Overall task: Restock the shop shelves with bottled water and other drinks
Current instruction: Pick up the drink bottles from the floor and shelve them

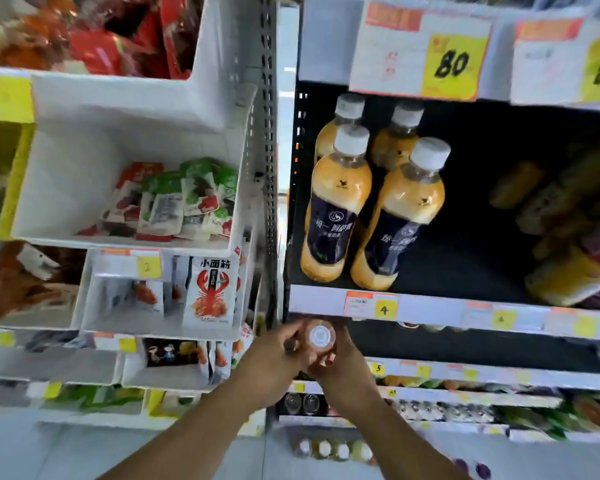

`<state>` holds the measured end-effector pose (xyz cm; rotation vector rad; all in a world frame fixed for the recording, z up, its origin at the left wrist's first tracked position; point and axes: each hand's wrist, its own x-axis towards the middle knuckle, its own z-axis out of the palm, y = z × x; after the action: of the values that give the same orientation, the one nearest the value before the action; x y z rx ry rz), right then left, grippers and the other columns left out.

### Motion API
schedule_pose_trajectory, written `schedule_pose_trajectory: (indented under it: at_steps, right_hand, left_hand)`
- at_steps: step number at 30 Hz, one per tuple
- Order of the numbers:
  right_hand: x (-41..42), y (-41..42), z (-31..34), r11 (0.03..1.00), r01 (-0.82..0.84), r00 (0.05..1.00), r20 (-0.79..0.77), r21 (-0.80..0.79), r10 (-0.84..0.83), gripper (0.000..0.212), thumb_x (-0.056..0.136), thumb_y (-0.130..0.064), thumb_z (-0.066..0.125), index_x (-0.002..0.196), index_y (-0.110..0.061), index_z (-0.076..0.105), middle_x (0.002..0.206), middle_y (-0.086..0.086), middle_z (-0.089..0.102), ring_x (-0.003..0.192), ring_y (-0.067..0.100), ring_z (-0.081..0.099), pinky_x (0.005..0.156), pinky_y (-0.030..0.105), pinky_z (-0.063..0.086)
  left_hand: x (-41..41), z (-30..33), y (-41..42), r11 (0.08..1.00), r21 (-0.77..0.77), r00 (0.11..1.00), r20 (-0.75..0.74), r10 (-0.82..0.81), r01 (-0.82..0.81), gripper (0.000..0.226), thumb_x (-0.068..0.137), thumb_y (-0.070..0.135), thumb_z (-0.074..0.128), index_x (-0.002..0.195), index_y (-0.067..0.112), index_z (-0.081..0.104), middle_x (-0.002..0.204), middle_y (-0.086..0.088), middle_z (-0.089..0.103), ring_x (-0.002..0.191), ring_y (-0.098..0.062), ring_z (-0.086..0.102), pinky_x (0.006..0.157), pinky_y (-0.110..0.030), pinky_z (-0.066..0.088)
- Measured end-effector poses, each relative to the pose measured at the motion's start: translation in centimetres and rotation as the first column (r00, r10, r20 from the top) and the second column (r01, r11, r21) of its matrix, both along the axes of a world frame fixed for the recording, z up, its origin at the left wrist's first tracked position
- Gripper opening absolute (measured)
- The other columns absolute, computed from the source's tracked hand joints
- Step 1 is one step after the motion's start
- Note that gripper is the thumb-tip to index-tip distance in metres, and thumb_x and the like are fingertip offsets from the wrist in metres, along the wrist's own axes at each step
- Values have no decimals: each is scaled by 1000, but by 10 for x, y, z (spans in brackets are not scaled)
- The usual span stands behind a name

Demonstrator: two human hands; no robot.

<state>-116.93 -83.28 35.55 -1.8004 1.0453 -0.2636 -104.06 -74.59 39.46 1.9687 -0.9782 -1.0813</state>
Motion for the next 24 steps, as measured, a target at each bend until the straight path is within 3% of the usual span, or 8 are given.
schedule_pose_trajectory:
  at_steps: [2,5,8,13,17,21,24]
  right_hand:
    - [12,-11,-15,999,40,999,30,36,-41,49,78,-23,80,118,-36,54,105,-17,71,93,-1,66,68,8,46]
    - [28,-28,-33,994,102,995,-5,50,-102,24,78,-27,80,97,-34,67,87,-17,74,78,-6,66,66,19,48]
    - [37,-41,-54,986,116,993,5,121,-117,17,78,-17,78,91,-26,73,87,-12,77,83,8,71,76,33,56]
    - [43,-48,-73,983,88,996,-1,162,-89,17,80,-8,81,91,-19,74,87,-8,76,84,9,69,74,21,52]
    - [46,-51,-79,984,60,997,28,167,-65,21,79,-5,82,91,-18,72,86,-2,74,78,6,66,71,18,51]
    - [48,-59,-81,970,49,994,86,239,-71,35,75,11,79,85,-23,75,83,3,74,85,27,67,80,44,57]
    - [50,-63,-81,959,26,991,115,281,-61,35,73,22,74,86,-10,69,75,-3,70,73,11,66,69,28,56]
  left_hand:
    - [6,-11,-11,1000,15,1000,18,22,-22,40,88,32,64,127,38,59,117,21,67,107,1,61,97,-30,49]
    - [17,-25,-26,995,71,998,15,64,-65,28,92,38,59,117,28,65,110,13,70,98,-7,63,86,-28,49]
    - [23,-37,-34,996,68,998,-30,63,-61,31,92,42,55,118,28,63,108,9,71,96,-10,65,90,-35,53]
    - [26,-72,-38,997,61,994,-100,53,-47,51,81,52,50,131,48,49,123,18,66,115,-10,61,102,-42,48]
    - [26,-63,-38,999,18,985,-169,43,-40,51,88,31,53,137,44,46,132,16,62,124,-5,54,110,-36,40]
    - [27,-67,-39,999,-1,986,-165,32,-33,46,94,25,52,137,40,48,129,17,63,118,-3,58,104,-28,44]
    - [25,-68,-37,996,-48,986,-150,72,-80,38,97,21,50,131,39,55,118,23,67,106,6,61,83,-9,46]
